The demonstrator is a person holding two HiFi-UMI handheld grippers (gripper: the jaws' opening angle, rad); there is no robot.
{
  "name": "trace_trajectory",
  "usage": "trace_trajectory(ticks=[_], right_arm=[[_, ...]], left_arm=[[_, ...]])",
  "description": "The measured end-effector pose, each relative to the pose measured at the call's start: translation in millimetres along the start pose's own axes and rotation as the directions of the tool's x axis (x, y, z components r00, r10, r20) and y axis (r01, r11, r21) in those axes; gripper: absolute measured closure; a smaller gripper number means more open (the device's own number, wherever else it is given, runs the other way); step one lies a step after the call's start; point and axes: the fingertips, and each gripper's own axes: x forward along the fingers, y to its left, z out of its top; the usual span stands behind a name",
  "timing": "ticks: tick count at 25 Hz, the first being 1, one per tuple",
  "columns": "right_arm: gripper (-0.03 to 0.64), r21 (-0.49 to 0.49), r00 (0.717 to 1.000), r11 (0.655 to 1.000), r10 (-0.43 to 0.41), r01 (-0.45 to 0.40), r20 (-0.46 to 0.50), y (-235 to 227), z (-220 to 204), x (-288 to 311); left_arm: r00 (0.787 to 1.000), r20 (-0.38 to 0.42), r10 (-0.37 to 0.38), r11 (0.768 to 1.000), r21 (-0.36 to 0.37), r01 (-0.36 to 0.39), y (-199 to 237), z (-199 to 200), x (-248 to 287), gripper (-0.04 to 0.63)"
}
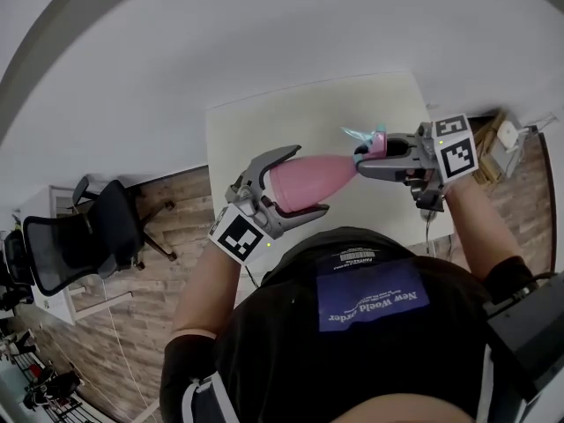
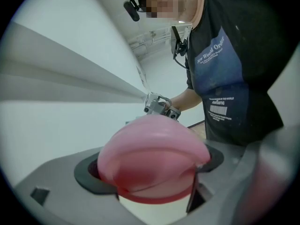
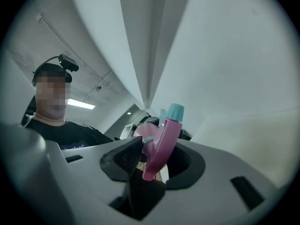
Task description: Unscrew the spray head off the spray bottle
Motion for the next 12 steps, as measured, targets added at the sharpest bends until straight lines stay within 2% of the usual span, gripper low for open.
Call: trace_trajectory(ticks=[7, 12], right_arm=[[0.492, 0.016, 0.996, 0.996, 0.087, -0.087, -0.002, 26, 10, 6], [0.492, 0.044, 0.994, 0.993, 0.105, -0.106, 0.011, 29, 13, 7]], left_arm=[[1.0, 0.03, 0.009, 0.999, 0.03, -0.01, 1, 37, -14, 0.109], [0.998, 0.058, -0.003, 1.0, 0.002, 0.003, 3, 47, -18, 0.107]])
